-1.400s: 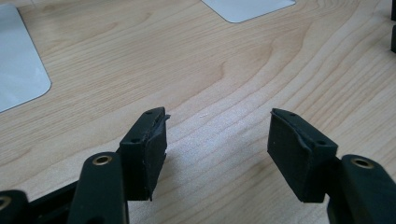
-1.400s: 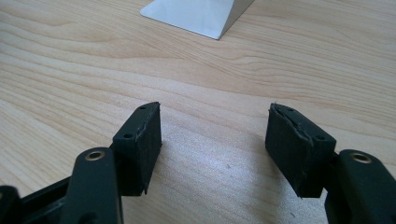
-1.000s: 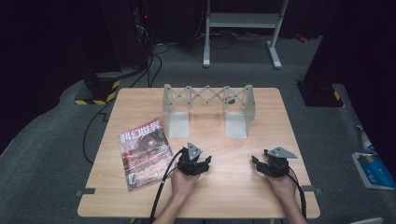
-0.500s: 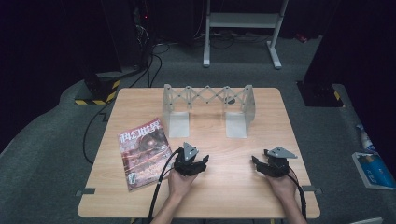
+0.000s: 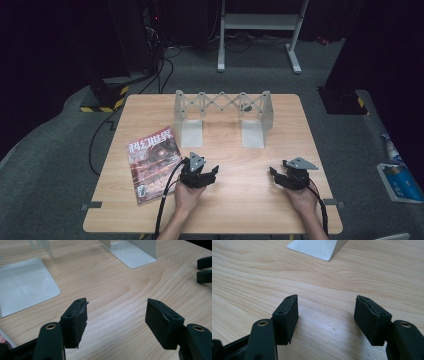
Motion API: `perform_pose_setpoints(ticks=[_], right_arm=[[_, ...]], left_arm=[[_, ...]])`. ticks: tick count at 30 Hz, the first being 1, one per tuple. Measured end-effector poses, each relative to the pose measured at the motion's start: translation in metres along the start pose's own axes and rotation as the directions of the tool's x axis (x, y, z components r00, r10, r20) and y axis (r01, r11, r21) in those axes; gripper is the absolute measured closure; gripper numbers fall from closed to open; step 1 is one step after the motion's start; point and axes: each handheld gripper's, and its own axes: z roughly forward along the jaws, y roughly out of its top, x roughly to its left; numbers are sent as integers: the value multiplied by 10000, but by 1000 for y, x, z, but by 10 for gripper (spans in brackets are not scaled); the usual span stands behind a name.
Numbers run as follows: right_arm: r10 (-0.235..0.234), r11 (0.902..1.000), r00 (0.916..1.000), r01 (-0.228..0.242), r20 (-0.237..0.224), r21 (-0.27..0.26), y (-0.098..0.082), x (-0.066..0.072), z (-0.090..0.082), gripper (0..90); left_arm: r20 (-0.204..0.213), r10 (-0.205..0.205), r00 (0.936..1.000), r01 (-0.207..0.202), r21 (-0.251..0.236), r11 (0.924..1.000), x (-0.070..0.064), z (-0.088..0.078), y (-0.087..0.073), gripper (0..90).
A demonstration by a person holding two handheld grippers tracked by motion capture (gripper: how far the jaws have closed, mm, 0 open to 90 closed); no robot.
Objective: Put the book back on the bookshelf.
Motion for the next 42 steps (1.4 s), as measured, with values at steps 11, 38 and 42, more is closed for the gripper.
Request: perform_pose_setpoints(ticks=[11, 38, 42], right_arm=[[-5, 10000, 10000, 5, 0, -1, 0, 0, 0, 362], [-1, 10000, 10000, 1, 5, -2, 0, 0, 0, 362], [-5, 10000, 10000, 5, 6, -3, 0, 0, 0, 362]], left_arm=[[-150, -221, 9996, 220, -97, 9997, 12, -11, -1, 329], [-1271, -1231, 9842, 1202, -300, 9923, 55, -45, -5, 276], [-1469, -1399, 9792, 1369, -302, 9901, 64, -50, -7, 269]])
